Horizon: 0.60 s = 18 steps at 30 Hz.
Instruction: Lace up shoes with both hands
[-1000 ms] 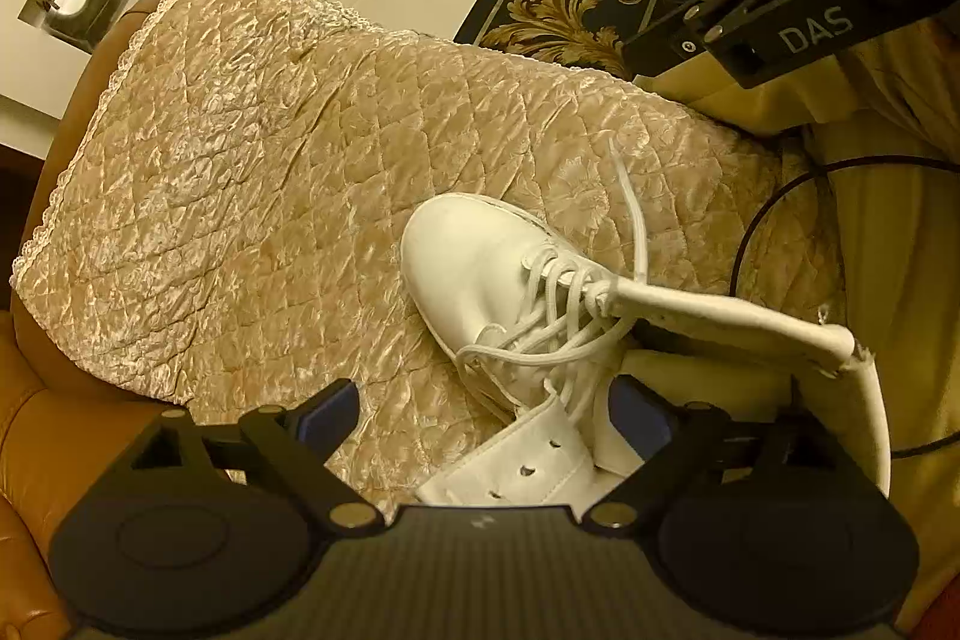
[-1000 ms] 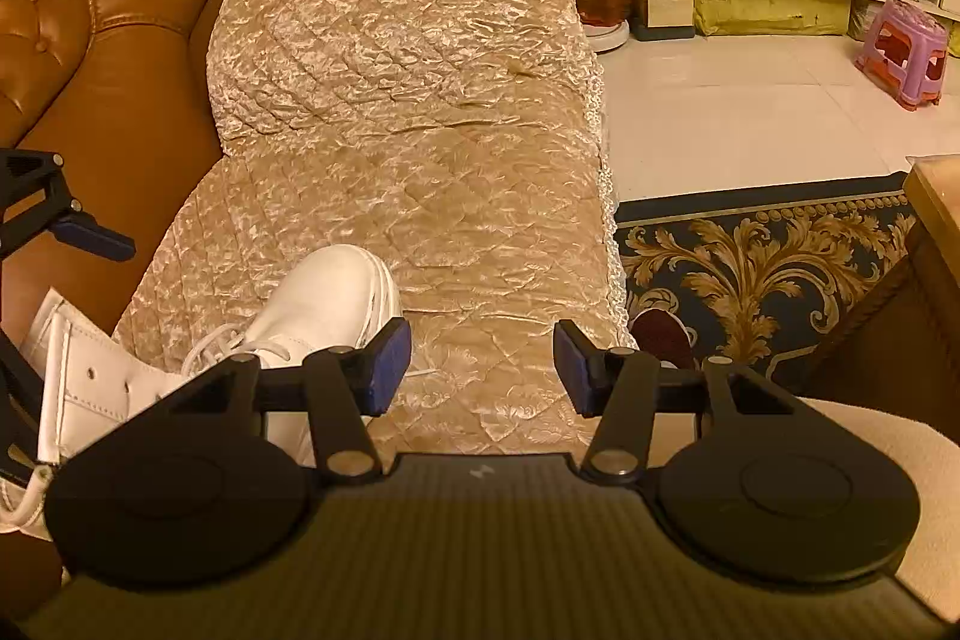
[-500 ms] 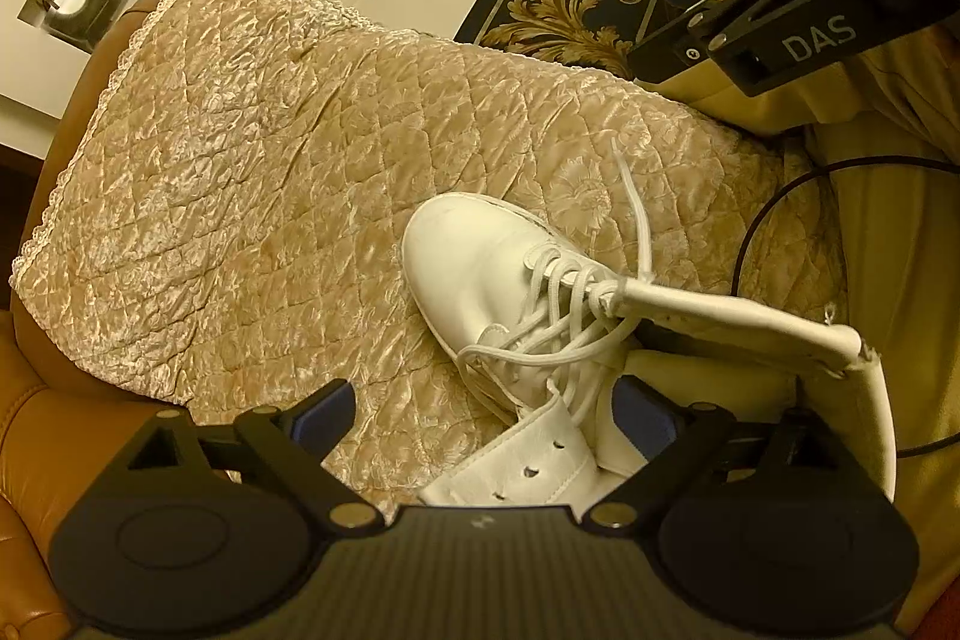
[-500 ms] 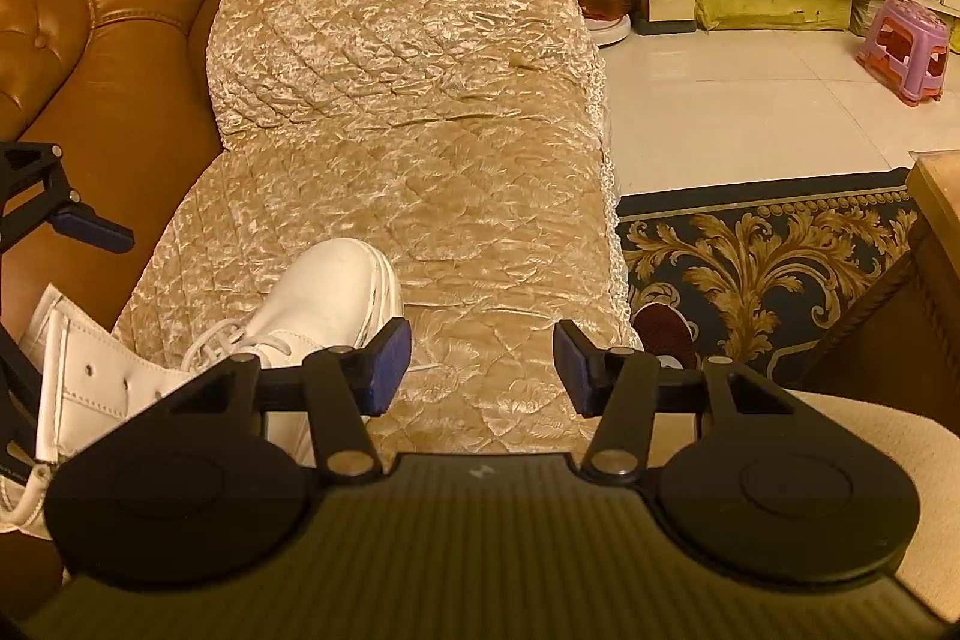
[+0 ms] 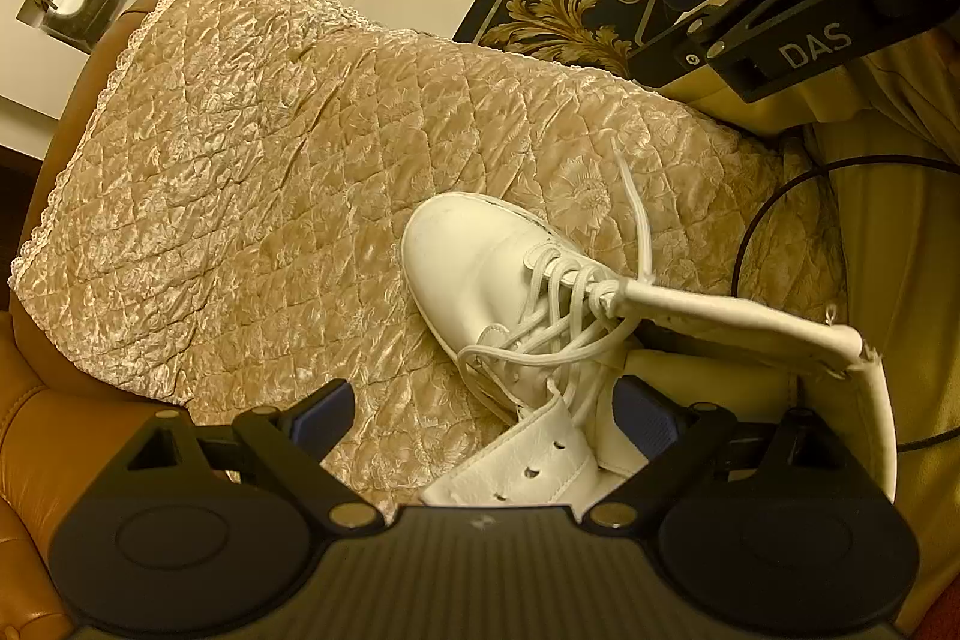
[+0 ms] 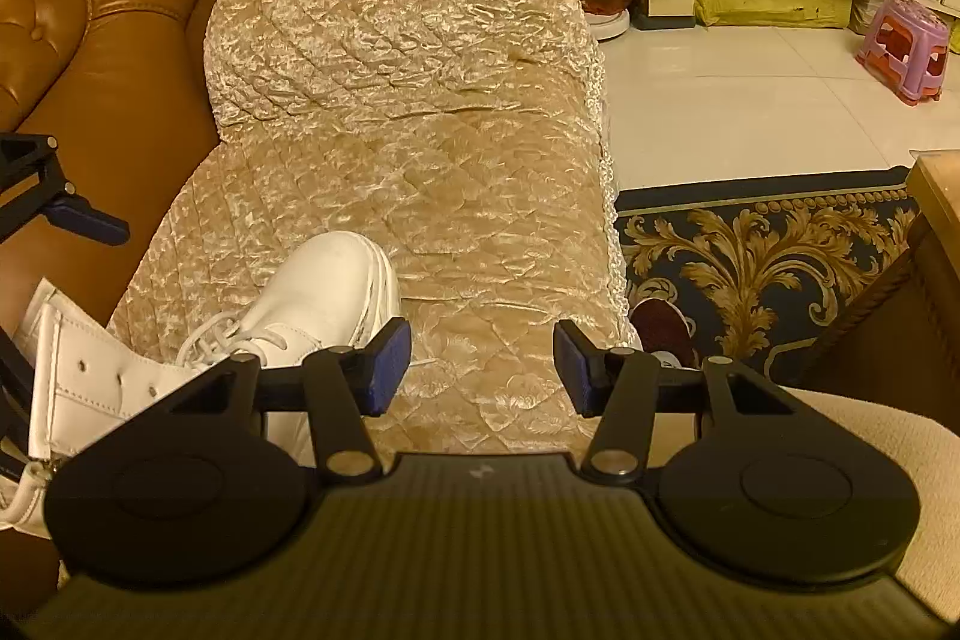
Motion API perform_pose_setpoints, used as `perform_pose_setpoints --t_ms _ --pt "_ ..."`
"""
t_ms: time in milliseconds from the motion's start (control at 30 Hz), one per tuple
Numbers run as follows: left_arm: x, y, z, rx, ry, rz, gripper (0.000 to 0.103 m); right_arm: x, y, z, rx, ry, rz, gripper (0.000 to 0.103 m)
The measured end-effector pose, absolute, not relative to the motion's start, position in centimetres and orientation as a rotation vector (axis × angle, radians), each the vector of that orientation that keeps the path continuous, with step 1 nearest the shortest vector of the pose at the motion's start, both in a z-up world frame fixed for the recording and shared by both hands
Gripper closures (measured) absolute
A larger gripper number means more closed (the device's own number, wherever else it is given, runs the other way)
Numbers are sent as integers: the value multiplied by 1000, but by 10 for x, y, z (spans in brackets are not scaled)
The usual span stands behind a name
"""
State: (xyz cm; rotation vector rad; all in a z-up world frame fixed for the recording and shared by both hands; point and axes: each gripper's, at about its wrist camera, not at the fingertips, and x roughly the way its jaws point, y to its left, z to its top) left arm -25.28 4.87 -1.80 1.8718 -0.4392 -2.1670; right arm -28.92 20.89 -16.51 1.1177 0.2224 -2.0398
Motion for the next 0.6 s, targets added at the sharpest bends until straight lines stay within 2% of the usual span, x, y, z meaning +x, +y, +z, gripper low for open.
perform_pose_setpoints --t_ms 300,367,467,600 --pt "-251 48 -18 1857 -432 -2174 7 -289 209 -165 1119 225 -2037 43" --pt "-250 48 -18 1852 -429 -2177 7 -289 213 -164 1118 159 -2011 43" --pt "-248 48 -18 1842 -419 -2183 7 -288 229 -162 1119 -119 -1889 43" --pt "-245 47 -16 1821 -406 -2191 7 -296 238 -190 1342 -449 -1686 43"
